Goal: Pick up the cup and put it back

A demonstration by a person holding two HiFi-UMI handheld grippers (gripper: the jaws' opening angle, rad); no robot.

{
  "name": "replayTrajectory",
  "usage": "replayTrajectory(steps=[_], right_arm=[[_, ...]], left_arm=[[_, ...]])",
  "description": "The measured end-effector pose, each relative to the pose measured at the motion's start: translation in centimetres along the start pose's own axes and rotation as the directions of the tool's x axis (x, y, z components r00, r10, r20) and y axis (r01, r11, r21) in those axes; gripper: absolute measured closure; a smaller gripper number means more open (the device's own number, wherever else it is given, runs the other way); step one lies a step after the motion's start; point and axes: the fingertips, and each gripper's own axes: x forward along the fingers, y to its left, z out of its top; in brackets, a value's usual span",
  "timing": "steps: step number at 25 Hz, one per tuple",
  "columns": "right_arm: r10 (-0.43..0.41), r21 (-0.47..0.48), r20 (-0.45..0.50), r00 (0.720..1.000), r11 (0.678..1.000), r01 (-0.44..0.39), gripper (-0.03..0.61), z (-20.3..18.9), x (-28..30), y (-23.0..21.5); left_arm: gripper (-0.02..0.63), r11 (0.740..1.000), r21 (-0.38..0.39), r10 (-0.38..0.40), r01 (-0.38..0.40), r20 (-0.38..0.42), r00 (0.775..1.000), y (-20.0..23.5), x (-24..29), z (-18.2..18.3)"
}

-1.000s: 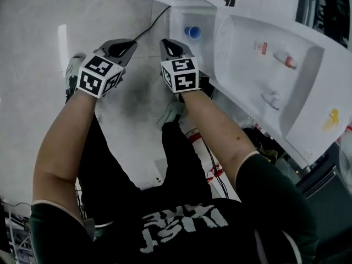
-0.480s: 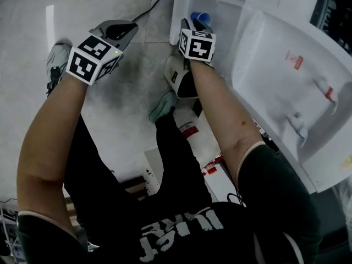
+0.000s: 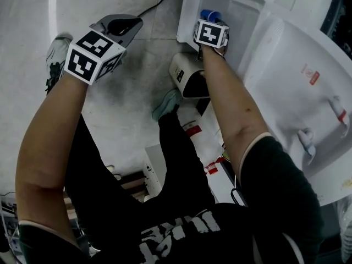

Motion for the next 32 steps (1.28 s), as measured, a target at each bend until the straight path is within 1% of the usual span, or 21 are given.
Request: replayTrajectory(steps=[4,5,7,8,14,17,20,27,32], right_arm=[[-0.022,-0.058,-0.016,1.0,0.998,0.022,0.385,0.0,1.3,0.4],[-0.034,-0.067,-0.026,0.999,0.997,0.032,0.406,-0.1,1.6,0.4],[-0.048,-0.084,-0.046,0.998,0.995,0.044,0.507,-0.5,1.7,0.6],[-0.039,-0.093,-0.051,0.998,0.995,0.034,0.525,-0.6,1.6,0.9],[0.078,-0.125,-0.022,0.997,0.989,-0.08,0.529,0.3,-0.4,4.7],[0.121,-0.136,-0.011,0.993,0.983,-0.122,0.529,1.1,-1.8,6.2],[0.165,-0.162,-0.021,0.986,0.973,-0.166,0.529,1.4,-4.0,7.8],[0.283,-0.188,-0.026,0.959,0.941,-0.283,0.529,2.3,-12.2,11.0],[0.364,-0.222,0.008,0.931,0.909,-0.353,0.529,4.0,-19.9,12.6]], left_arm=[[0.604,1.0,-0.014,0.011,-0.011,-0.003,1.0,0.5,-0.2,-0.3],[0.606,1.0,-0.013,0.009,-0.009,-0.006,1.0,0.7,-0.3,-0.2],[0.606,1.0,-0.011,0.007,-0.007,-0.014,1.0,0.9,-0.4,-0.3],[0.604,1.0,-0.013,0.008,-0.008,-0.014,1.0,0.9,-0.4,-0.3],[0.606,0.999,-0.026,0.018,-0.018,-0.004,1.0,0.3,-0.9,0.4],[0.606,0.999,-0.023,0.031,-0.03,0.013,0.999,-0.7,-1.5,1.5],[0.606,0.998,-0.033,0.053,-0.052,0.031,0.998,-1.4,-2.8,3.0],[0.606,0.993,-0.06,0.106,-0.103,0.052,0.993,-3.8,-7.4,6.3],[0.606,0.989,-0.054,0.144,-0.139,0.093,0.985,-6.3,-10.9,10.8]])
